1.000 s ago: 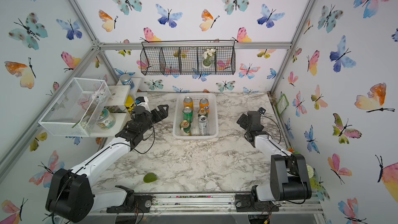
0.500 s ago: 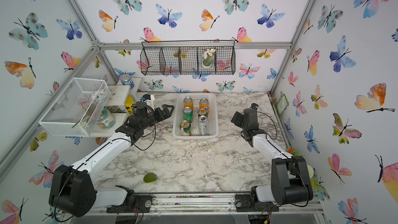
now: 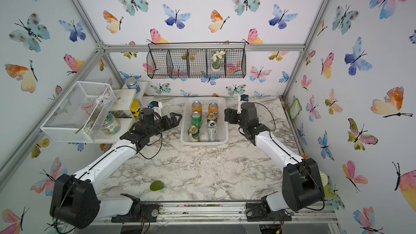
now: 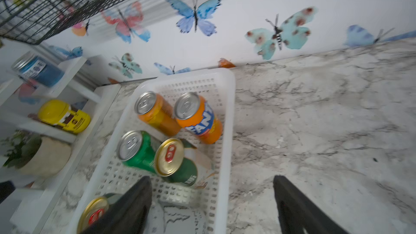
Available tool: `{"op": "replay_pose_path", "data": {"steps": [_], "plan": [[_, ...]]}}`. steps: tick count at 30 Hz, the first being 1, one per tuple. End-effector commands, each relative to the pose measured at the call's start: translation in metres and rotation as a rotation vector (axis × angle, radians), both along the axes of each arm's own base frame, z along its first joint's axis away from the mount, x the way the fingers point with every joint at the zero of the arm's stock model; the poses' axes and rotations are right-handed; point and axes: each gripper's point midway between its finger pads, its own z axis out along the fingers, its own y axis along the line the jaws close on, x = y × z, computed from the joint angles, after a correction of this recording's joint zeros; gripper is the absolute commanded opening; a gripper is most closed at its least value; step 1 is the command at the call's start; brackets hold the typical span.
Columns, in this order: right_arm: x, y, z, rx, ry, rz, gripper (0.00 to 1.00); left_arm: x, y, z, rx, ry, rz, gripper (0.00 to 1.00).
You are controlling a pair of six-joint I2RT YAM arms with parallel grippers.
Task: Take out the drinks from the basket
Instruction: Pick up the drink from the basket.
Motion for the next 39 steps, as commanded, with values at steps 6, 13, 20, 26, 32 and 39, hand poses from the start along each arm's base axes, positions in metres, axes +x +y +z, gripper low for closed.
{"op": "replay_pose_path", "data": {"steps": [6, 13, 20, 26, 32, 39], "plan": [[-0.031, 0.059, -0.026, -0.143, 0.074, 0.159, 0.94, -0.006, 0.005, 0.025, 0.037, -0.084, -0.012, 0.99], [-0.035, 0.072, -0.041, -0.206, 0.092, 0.164, 0.93, -0.005, 0.003, 0.017, 0.039, -0.055, -0.017, 0.99], [-0.032, 0.076, -0.053, -0.249, 0.094, 0.139, 0.92, -0.006, 0.003, 0.017, 0.037, -0.053, -0.02, 0.99], [-0.027, 0.083, -0.064, -0.25, 0.103, 0.142, 0.9, -0.006, -0.001, 0.011, 0.031, -0.032, -0.036, 0.99], [-0.024, 0.084, -0.076, -0.264, 0.119, 0.138, 0.86, -0.006, -0.001, 0.008, 0.029, -0.023, -0.039, 0.99], [-0.025, 0.087, -0.077, -0.27, 0.116, 0.146, 0.72, -0.005, -0.003, 0.005, 0.028, -0.012, -0.047, 0.99]]}}
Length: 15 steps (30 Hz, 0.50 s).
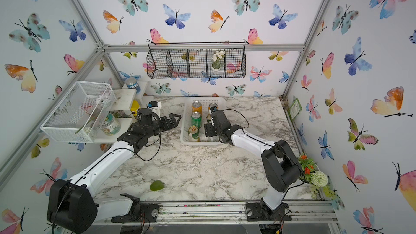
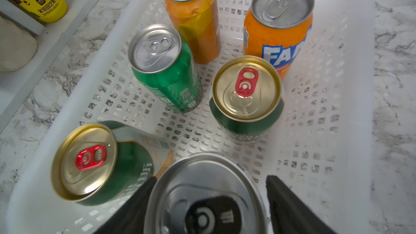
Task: Take out the drinks from the basket
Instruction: Pick up the drink from the basket.
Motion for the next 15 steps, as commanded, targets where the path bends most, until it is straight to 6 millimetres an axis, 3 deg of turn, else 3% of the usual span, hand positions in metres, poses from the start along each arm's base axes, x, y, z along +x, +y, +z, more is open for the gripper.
{"op": "replay_pose_path", "data": {"steps": [1, 15], "plan": [[0.0047, 0.0036, 0.0086, -0.002, -0.028, -0.007, 0.7, 0.0003, -0.0053, 0.0041, -0.009, 0.0, -0.029, 0.99], [0.0033, 0.0057, 0.017, 0.002, -0.032, 0.004, 0.4, 0.0012, -0.0062, 0.0004, -0.005, 0.01, -0.032, 0.99]]}}
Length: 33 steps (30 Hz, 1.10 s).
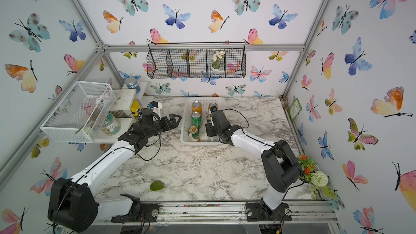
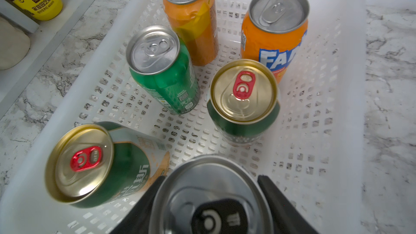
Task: Take out the drinks from the basket
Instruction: Pick up the drink from the basket.
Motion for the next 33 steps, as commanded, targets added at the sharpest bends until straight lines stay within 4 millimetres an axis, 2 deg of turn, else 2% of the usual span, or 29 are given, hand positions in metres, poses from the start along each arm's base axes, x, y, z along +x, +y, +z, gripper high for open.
{"op": "replay_pose_path", "data": {"steps": [1, 4, 9, 16, 33], "plan": [[0.003, 0.005, 0.017, 0.009, -0.022, 0.0, 0.36, 0.001, -0.006, 0.006, -0.011, -0.005, -0.032, 0.99], [0.004, 0.005, 0.024, 0.016, -0.027, -0.004, 0.21, 0.001, -0.006, 0.005, -0.01, -0.001, -0.033, 0.99], [0.005, 0.006, 0.036, 0.03, -0.045, -0.003, 0.02, 0.001, -0.006, 0.005, -0.008, -0.002, -0.032, 0.99], [0.006, 0.006, 0.049, 0.034, -0.059, -0.007, 0.02, 0.001, -0.006, 0.005, -0.006, 0.0, -0.032, 0.99], [0.01, 0.009, 0.098, 0.054, -0.109, 0.006, 0.02, 0.002, -0.005, 0.005, 0.0, -0.001, -0.028, 0.99]]}}
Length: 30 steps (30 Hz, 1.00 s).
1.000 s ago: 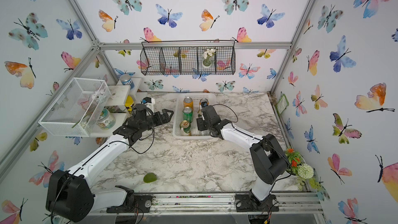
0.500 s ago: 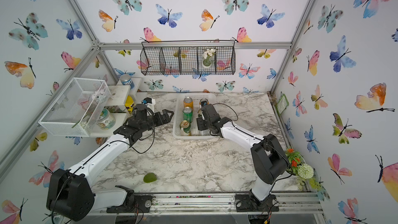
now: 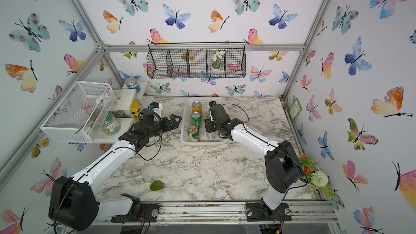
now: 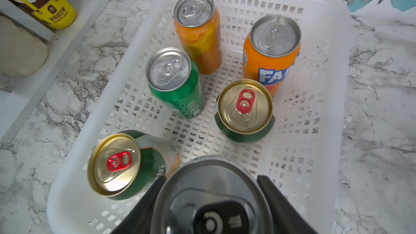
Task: Take out the drinks from the basket
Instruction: Pick up the drink from the basket.
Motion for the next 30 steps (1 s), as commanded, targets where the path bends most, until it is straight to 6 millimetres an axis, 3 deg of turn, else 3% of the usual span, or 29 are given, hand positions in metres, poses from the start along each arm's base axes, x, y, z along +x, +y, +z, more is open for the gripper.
{"op": "replay_pose_path", "data": {"steps": [1, 9, 19, 25, 30], "plan": [[0.006, 0.005, 0.061, 0.066, -0.116, 0.001, 0.02, 0.002, -0.005, 0.011, -0.008, -0.021, -0.028, 0.99], [0.004, 0.008, 0.093, 0.072, -0.127, 0.028, 0.02, 0.003, -0.005, 0.011, -0.003, -0.02, -0.027, 0.99], [0.01, -0.008, 0.143, 0.037, -0.213, -0.01, 0.02, 0.004, -0.003, 0.012, -0.001, -0.02, -0.021, 0.99], [0.034, -0.046, 0.16, 0.027, -0.257, -0.116, 0.02, 0.004, -0.003, 0.011, -0.008, -0.014, -0.022, 0.99], [0.07, -0.102, 0.153, 0.033, -0.266, -0.274, 0.02, 0.003, -0.003, 0.012, -0.012, -0.014, -0.024, 0.99]]}}
